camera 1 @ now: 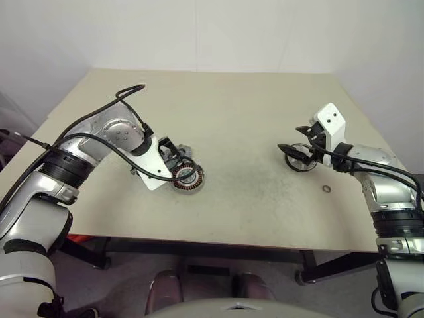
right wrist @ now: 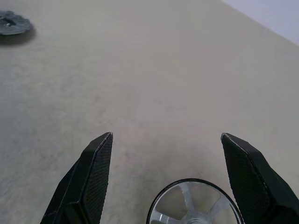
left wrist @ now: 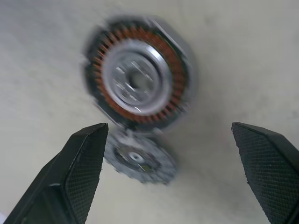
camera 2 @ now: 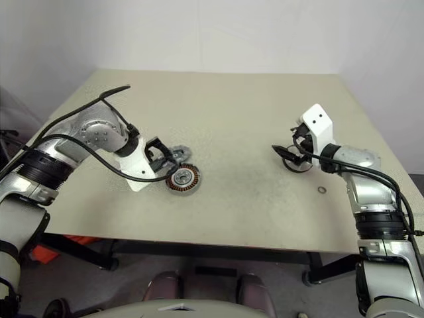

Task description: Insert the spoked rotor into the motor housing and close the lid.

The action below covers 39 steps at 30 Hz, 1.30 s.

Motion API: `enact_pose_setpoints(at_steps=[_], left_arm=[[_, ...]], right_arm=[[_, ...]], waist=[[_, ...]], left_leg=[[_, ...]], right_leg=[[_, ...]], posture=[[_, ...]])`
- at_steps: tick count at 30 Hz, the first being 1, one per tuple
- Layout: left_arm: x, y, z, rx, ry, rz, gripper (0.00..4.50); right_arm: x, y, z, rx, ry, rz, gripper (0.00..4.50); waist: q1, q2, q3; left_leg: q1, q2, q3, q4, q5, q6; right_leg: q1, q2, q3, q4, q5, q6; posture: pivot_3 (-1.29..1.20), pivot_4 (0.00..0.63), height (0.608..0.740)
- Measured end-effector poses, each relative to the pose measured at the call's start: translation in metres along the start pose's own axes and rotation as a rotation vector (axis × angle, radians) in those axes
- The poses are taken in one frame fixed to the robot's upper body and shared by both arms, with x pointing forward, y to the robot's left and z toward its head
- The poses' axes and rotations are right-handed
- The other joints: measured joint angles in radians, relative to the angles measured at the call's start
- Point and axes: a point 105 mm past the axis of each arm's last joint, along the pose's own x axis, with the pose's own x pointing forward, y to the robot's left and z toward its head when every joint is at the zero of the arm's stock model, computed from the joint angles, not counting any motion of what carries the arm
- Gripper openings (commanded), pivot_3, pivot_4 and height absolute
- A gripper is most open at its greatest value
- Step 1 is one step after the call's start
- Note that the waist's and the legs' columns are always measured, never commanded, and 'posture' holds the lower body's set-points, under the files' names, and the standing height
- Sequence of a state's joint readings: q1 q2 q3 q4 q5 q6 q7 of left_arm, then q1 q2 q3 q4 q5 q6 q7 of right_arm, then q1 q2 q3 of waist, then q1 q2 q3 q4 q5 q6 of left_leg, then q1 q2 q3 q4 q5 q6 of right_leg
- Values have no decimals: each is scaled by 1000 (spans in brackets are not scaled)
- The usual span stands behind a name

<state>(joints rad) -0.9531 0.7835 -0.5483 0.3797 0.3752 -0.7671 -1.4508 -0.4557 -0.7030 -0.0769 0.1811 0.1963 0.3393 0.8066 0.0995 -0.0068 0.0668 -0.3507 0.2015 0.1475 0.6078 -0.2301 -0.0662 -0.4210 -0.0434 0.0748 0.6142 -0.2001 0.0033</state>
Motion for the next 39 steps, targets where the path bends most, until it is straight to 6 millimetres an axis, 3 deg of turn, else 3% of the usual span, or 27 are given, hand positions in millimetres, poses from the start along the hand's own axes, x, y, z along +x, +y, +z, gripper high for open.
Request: enact_pose_setpoints(at_steps=[5, 16, 39], left_arm=[[10, -5, -1, 26, -13, -31, 4475], [16, 14, 5, 70, -36, 14, 4475], [45, 15, 20, 111, -102, -29, 4475]], right_arm=[[0, -2, 1, 7, -14, -31, 4167], [-3, -3, 0, 11, -12, -42, 4167], [-7, -9, 9, 4, -38, -77, 4167]], waist=[[2, 0, 0], [3, 0, 0], [3, 0, 0]], left_leg=[[0, 0, 0, 0, 0, -1], [1, 0, 0, 1, 1, -2], [0, 0, 0, 3, 2, -3]], right_leg=[[0, 0, 0, 1, 0, 0], [0, 0, 1, 5, 0, 0], [-1, -1, 0, 7, 0, -1]], posture=[[0, 0, 740], [0, 0, 740], [0, 0, 740]])
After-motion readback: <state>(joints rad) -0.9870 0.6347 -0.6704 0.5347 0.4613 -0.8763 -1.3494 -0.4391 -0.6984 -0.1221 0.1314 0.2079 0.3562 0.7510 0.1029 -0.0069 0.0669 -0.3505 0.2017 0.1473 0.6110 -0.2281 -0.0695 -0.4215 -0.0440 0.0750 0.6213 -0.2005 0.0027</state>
